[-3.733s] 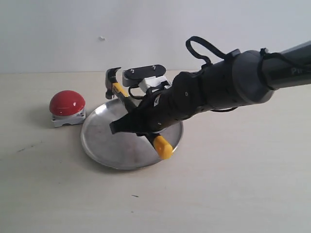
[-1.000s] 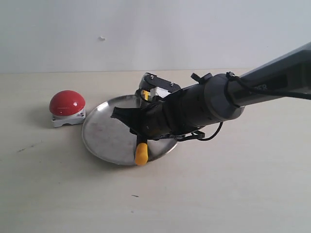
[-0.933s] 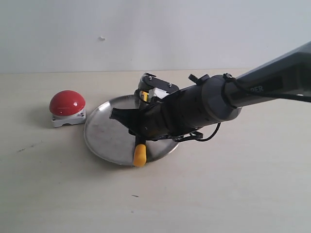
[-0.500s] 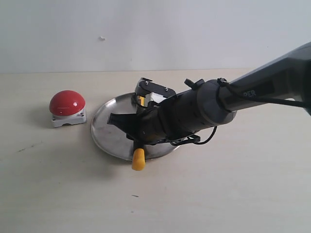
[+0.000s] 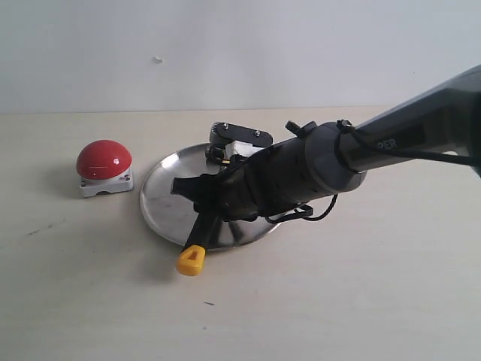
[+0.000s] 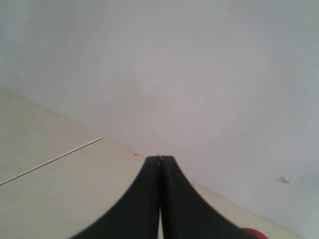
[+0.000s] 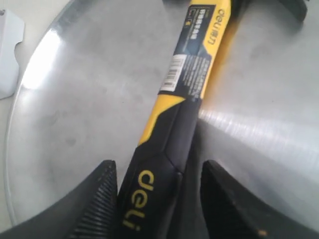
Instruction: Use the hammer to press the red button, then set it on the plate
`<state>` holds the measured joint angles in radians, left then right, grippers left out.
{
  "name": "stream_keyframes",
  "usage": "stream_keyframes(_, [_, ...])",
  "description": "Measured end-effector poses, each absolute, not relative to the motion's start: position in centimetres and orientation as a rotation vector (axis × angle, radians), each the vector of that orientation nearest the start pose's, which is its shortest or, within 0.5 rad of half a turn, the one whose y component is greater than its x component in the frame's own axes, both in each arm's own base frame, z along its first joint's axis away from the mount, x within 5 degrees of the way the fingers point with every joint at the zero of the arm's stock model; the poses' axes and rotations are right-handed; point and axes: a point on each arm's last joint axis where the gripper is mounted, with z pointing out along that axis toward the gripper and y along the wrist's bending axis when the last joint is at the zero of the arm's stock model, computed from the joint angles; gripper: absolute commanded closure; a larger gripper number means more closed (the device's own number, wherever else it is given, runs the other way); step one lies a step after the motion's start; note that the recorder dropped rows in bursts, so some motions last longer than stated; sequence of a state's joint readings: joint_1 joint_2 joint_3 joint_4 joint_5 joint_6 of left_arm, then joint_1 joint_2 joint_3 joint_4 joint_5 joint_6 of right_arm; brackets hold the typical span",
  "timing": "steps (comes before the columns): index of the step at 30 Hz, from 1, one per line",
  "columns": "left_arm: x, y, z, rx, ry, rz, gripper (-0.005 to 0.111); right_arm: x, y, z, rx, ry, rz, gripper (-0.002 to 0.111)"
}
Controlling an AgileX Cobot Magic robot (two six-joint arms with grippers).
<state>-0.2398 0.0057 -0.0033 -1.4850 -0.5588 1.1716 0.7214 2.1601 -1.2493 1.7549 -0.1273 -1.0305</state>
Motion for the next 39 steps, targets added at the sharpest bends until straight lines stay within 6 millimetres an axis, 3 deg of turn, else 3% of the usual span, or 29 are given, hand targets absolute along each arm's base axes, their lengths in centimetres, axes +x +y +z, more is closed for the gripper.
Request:
stream_keyframes(7, [5.3,3.7,21.7,-0.493,1.367,-0.041,0.107,33.8,27.3,10.7,0.025,2.429,0.392,0.057])
stream_keyframes(14, [5.3,3.7,21.7,-0.493,1.367,-0.041,0.107,33.7,27.0,14.5,-0.067,2.343,0.383,0.058])
stream_keyframes(17, [5.3,3.7,21.7,-0.493,1.367,-0.041,0.107,33.3,26.6,16.2,-0.136,2.304,0.371,0.065])
stream_keyframes(19, [5.3,3.7,21.7,-0.493,1.367,-0.041,0.107,32.8,26.2,17.0,-0.191,2.287,0.352,0.078])
stream_keyframes(23, [5.3,3.7,21.7,-0.493,1.367,-0.041,0.107,31.6,25.1,18.5,-0.257,2.262,0.328,0.109])
stream_keyframes(29, [5.3,3.7,21.7,-0.493,1.367,-0.041,0.107,29.1,23.2,20.1,-0.368,2.220,0.314,0.108])
stream_keyframes(39, [5.3,3.7,21.7,-0.493,1.367,-0.041,0.107,23.4,19.1,22.3,-0.578,2.138,0.332,0.108])
